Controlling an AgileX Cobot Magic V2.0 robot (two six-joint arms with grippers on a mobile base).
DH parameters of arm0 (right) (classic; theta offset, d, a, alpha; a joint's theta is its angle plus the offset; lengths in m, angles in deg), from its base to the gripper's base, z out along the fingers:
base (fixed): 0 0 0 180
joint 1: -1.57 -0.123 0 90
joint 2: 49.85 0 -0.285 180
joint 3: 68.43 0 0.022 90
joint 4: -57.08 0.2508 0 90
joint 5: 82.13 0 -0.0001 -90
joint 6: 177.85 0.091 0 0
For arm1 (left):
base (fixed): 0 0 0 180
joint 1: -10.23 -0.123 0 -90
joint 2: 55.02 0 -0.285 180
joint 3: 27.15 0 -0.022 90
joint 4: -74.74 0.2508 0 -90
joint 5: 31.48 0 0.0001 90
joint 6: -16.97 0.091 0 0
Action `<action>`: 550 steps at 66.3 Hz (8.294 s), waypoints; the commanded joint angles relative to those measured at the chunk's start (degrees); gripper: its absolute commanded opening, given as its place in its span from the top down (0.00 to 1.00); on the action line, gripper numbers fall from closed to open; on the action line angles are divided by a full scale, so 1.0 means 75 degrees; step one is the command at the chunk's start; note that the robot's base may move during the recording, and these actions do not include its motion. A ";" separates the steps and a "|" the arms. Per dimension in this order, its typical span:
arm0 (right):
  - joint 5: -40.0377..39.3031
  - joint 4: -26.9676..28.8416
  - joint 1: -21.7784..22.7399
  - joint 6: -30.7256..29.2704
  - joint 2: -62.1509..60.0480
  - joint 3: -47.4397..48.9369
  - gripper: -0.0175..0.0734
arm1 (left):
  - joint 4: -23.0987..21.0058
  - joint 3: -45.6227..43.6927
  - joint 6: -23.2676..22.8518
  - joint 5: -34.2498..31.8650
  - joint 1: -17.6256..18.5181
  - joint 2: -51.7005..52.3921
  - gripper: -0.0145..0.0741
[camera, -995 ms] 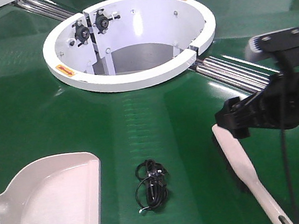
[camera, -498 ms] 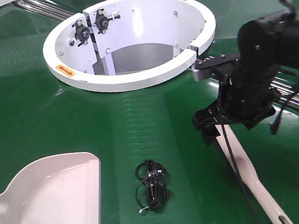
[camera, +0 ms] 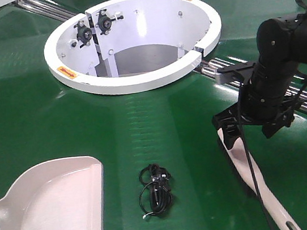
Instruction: Clean and inspect green conveyor with broom and dustpan
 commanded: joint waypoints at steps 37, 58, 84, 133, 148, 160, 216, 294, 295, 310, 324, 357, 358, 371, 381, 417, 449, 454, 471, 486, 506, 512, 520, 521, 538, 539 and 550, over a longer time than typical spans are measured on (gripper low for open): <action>-0.0459 -0.0059 -0.0316 0.0146 0.0268 0.0227 0.16 | -0.0047 -0.0253 -0.0024 -0.0308 0.0035 -0.0003 0.19; -0.0406 -0.0060 -0.0316 0.0146 0.0570 0.0227 0.25 | -0.0047 -0.0253 -0.0024 -0.0250 0.0035 0.0011 0.19; -0.0172 -0.0344 -0.0316 0.0152 0.0574 0.0227 0.82 | -0.0054 -0.0253 -0.0024 -0.0250 0.0035 0.0009 0.19; 0.0753 -0.0344 -0.0316 0.0042 -0.0638 0.0227 0.82 | -0.0045 -0.0253 0.1424 -0.0096 0.0035 0.0009 0.19; 0.0773 -0.0344 -0.0316 0.0042 -0.0638 0.0227 0.82 | -0.0039 -0.0253 0.6621 0.0037 0.0035 0.0009 0.19; 0.0773 -0.0344 -0.0316 0.0042 -0.0638 0.0227 0.82 | -0.0072 -0.0253 1.1126 0.0077 0.0035 0.0009 0.19; 0.0804 -0.0344 -0.0316 0.0034 -0.0638 0.0227 0.82 | 0.1268 -0.1290 0.9716 0.4414 0.0035 -0.2777 0.19; 0.0805 -0.0344 -0.0316 0.0034 -0.0638 0.0227 0.82 | 0.3191 -0.1059 0.8604 0.4708 -0.0231 -0.5751 0.19; 0.0805 -0.0344 -0.0316 0.0034 -0.0638 0.0227 0.82 | 0.3210 -0.1043 0.8604 0.4708 -0.0231 -0.5751 0.19; 0.0805 -0.0344 -0.0316 0.0034 -0.0638 0.0227 0.82 | 0.3741 -0.1009 0.8726 0.4708 -0.0231 -0.5784 0.19; 0.0805 -0.0344 -0.0316 0.0034 -0.0638 0.0227 0.82 | 0.3879 -0.1009 0.8823 0.4708 -0.0231 -0.6106 0.19; 0.0811 -0.0344 -0.0316 0.0042 -0.0638 0.0227 0.82 | 0.3869 -0.1017 0.8823 0.4708 -0.0259 -0.6729 0.36; 0.0811 -0.0344 -0.0316 0.0042 -0.0638 0.0227 0.82 | 0.3869 -0.1017 0.8823 0.4708 -0.0259 -0.6742 0.38; 0.0811 -0.0344 -0.0316 0.0042 -0.0638 0.0227 0.82 | 0.3875 -0.1017 0.8823 0.4708 -0.0259 -0.6742 0.64; 0.0804 -0.0344 -0.0316 0.0042 -0.0638 0.0227 0.82 | 0.3749 -0.1017 0.8731 0.4708 -0.0259 -0.6693 0.83; 0.0804 -0.0344 -0.0316 0.0034 -0.0638 0.0227 0.82 | 0.3068 -0.1112 0.8731 0.4708 -0.0083 -0.5963 0.86; 0.0805 -0.0344 -0.0316 0.0042 -0.0638 0.0227 0.82 | 0.2695 -0.1112 0.7987 0.4708 0.0697 -0.6020 0.86; 0.0805 -0.0344 -0.0316 0.0042 -0.0638 0.0227 0.82 | 0.2693 -0.1112 0.7935 0.4708 0.0775 -0.6020 0.86; 0.0805 -0.0344 -0.0316 0.0042 -0.0638 0.0227 0.82 | 0.2676 -0.1112 0.7934 0.4708 0.1038 -0.6020 0.86; 0.0812 -0.0344 -0.0316 0.0042 -0.0638 0.0227 0.82 | 0.2668 -0.1112 0.7934 0.4708 0.1113 -0.6020 0.86; 0.0806 -0.0344 -0.0316 0.0034 -0.0638 0.0227 0.82 | 0.2677 -0.1118 0.7934 0.4708 0.1292 -0.6146 0.86; 0.0806 -0.0344 -0.0316 0.0034 -0.0638 0.0227 0.82 | 0.2671 -0.1130 0.7934 0.4708 0.1411 -0.6245 0.86; 0.0806 -0.0344 -0.0316 0.0034 -0.0638 0.0227 0.82 | 0.2606 -0.1266 0.7858 0.4708 0.1535 -0.6376 0.86; 0.0806 -0.0344 -0.0316 0.0034 -0.0638 0.0227 0.82 | 0.2586 -0.1286 0.7825 0.4708 0.1552 -0.6395 0.86; 0.0803 -0.0344 -0.0316 0.0034 -0.0638 0.0227 0.82 | 0.2267 -0.1874 0.7548 0.4708 0.1734 -0.6683 0.86; 0.0803 -0.0344 -0.0316 0.0034 -0.0638 0.0227 0.82 | 0.2248 -0.1898 0.7548 0.4708 0.1754 -0.6701 0.86; 0.0814 -0.0344 -0.0316 0.0043 -0.0638 0.0227 0.82 | 0.2246 -0.1983 0.7548 0.4708 0.1991 -0.6924 0.86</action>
